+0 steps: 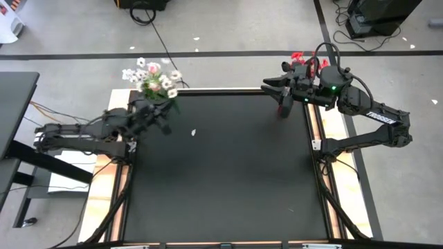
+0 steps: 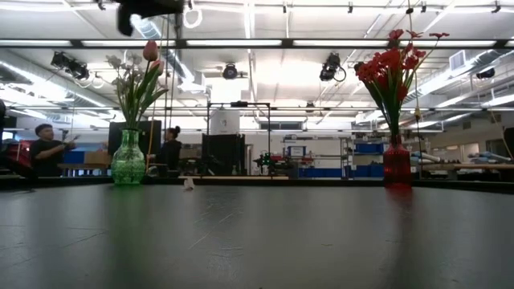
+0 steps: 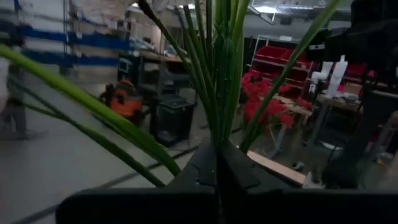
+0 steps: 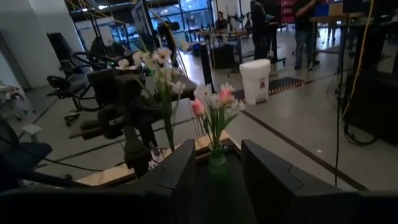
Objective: Sort flowers into vase by color
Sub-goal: Put the white flower into the green flower vase
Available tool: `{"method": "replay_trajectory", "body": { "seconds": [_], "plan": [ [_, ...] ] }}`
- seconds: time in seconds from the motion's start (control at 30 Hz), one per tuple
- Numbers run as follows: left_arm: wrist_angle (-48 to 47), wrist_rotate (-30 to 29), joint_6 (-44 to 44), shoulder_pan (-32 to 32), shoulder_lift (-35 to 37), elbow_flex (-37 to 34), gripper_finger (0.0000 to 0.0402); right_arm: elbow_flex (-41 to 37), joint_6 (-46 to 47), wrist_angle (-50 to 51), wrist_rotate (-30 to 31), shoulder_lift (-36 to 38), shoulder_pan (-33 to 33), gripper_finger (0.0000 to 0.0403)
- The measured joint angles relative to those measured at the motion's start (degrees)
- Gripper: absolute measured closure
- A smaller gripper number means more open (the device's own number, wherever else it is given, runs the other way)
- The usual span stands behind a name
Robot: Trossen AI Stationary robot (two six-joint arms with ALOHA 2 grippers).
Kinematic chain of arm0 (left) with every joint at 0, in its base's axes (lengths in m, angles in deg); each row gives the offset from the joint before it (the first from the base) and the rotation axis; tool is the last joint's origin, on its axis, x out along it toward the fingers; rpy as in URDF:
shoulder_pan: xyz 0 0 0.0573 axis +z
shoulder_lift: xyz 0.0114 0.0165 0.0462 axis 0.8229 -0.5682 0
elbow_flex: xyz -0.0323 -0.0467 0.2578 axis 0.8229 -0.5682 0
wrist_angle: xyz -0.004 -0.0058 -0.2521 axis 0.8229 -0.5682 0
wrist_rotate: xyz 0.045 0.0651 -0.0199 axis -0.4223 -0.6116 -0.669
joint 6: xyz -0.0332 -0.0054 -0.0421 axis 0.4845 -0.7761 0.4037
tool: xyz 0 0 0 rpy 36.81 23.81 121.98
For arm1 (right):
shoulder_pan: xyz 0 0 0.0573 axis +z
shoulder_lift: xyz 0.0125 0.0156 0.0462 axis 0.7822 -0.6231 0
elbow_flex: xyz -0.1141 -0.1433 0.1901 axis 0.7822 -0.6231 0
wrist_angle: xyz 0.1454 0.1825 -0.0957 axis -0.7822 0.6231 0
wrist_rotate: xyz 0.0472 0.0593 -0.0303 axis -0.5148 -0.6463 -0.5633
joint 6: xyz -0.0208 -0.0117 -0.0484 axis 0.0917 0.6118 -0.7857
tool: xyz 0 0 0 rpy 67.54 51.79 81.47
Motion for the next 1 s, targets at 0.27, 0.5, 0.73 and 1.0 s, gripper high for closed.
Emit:
{"method": "replay_trajectory", "body": {
  "seconds": [0.27, 0.5, 0.73, 1.0],
  "plan": [
    [-5.3, -8.5, -12.9, 0.0, 18.0, -5.3, 0.0400, 0.0, 0.0, 0.3, 0.9, 0.0, -0.8, 0.0264],
    [-12.2, -18.3, -17.4, 0.0, 27.9, -5.3, 0.0400, 0.0, 0.8, 0.3, 1.2, 0.0, -2.2, 0.0264],
    [-10.1, -25.8, -17.5, 3.3, 29.5, -11.6, 0.0399, 0.0, -0.4, -0.4, 2.0, 0.0, -3.9, 0.0264],
    [12.6, -20.6, -26.2, 10.8, 29.4, -21.9, 0.0399, 0.0, 0.0, -4.4, 0.3, 0.0, -6.6, 0.0264]
  ]
}}
